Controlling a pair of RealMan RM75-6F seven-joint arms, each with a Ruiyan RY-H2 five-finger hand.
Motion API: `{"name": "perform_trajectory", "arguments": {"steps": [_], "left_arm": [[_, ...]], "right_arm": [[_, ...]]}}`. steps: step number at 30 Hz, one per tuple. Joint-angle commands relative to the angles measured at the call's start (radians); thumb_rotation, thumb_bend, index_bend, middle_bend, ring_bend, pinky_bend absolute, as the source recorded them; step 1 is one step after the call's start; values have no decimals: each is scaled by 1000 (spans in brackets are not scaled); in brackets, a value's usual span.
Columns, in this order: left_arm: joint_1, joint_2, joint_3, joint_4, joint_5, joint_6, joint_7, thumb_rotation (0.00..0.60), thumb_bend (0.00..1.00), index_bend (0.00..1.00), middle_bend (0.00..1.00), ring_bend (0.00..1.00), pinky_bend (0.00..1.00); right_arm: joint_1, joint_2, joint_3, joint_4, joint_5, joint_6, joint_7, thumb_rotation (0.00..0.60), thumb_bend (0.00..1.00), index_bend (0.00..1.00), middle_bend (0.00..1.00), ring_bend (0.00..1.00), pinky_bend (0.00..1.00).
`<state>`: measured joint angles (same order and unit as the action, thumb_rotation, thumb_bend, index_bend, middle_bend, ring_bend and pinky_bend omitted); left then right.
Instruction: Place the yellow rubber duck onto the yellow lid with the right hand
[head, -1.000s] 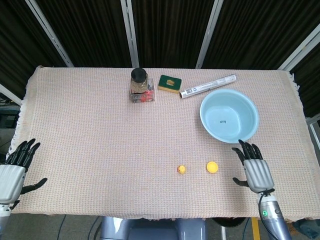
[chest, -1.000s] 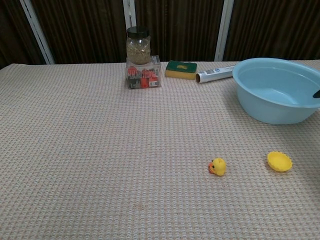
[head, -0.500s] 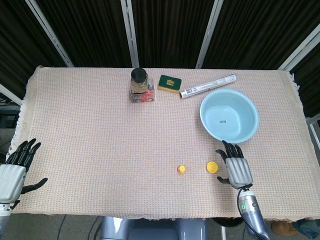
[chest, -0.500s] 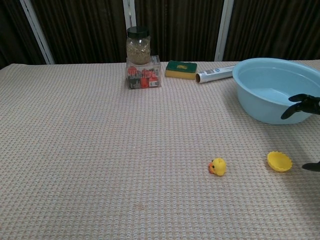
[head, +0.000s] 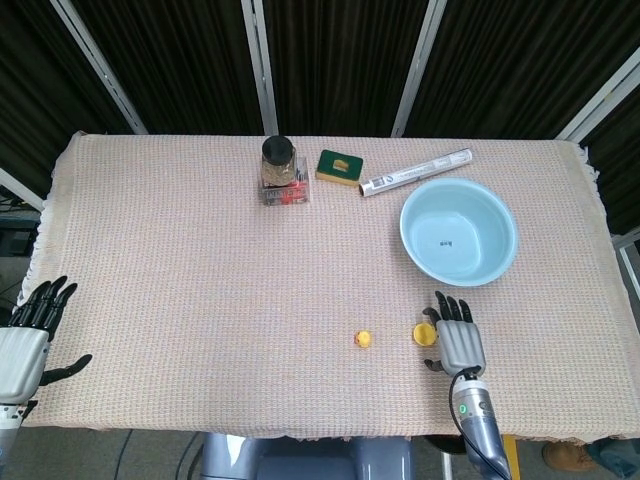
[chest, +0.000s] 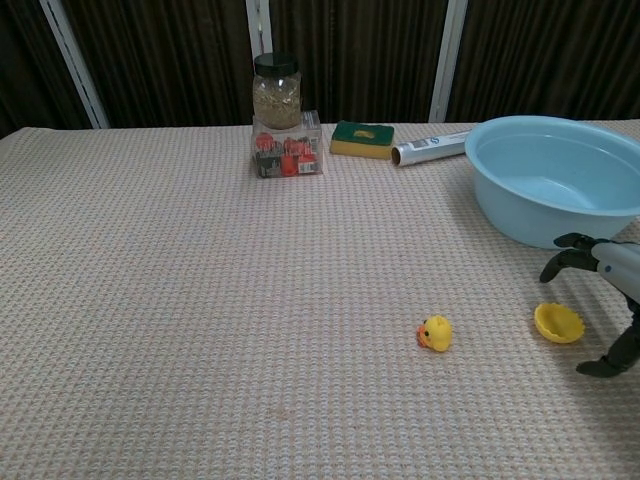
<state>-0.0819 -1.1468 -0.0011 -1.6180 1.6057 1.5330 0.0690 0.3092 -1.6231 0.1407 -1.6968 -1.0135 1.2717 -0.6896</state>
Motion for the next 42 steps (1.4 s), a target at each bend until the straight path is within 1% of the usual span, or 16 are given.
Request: {"name": "perform_trajectory", "arguments": {"steps": [1, 13, 21, 25, 36, 42], "left_arm": [[0, 0, -1, -1, 0, 0, 5, 600, 0, 0, 0, 0, 218], [-4, 3, -4, 0, -11, -11, 1, 600, 0, 0, 0, 0, 218], [0, 3, -26, 3, -73, -21, -29, 600, 0, 0, 0, 0, 218], [3, 0, -36, 15, -87, -12, -4, 600, 0, 0, 0, 0, 217], [5, -8, -40, 20, -99, -14, -6, 600, 0, 0, 0, 0, 216], [4, -7, -41, 19, -99, -15, -8, 600, 0, 0, 0, 0, 216]], "right_arm": [[11, -19, 4, 10, 14, 2, -13, 600, 68, 246, 0, 0, 0], [61, -67, 18, -3, 39, 11, -86, 600, 72, 254, 0, 0, 0], [88, -103, 30, -1, 70, 25, -124, 600, 72, 254, 0, 0, 0], [105, -126, 39, 8, 84, 26, -137, 600, 73, 256, 0, 0, 0], [132, -187, 38, 54, 97, 32, -137, 600, 75, 281, 0, 0, 0], [142, -208, 36, 77, 86, 34, -125, 600, 83, 298, 0, 0, 0]]}}
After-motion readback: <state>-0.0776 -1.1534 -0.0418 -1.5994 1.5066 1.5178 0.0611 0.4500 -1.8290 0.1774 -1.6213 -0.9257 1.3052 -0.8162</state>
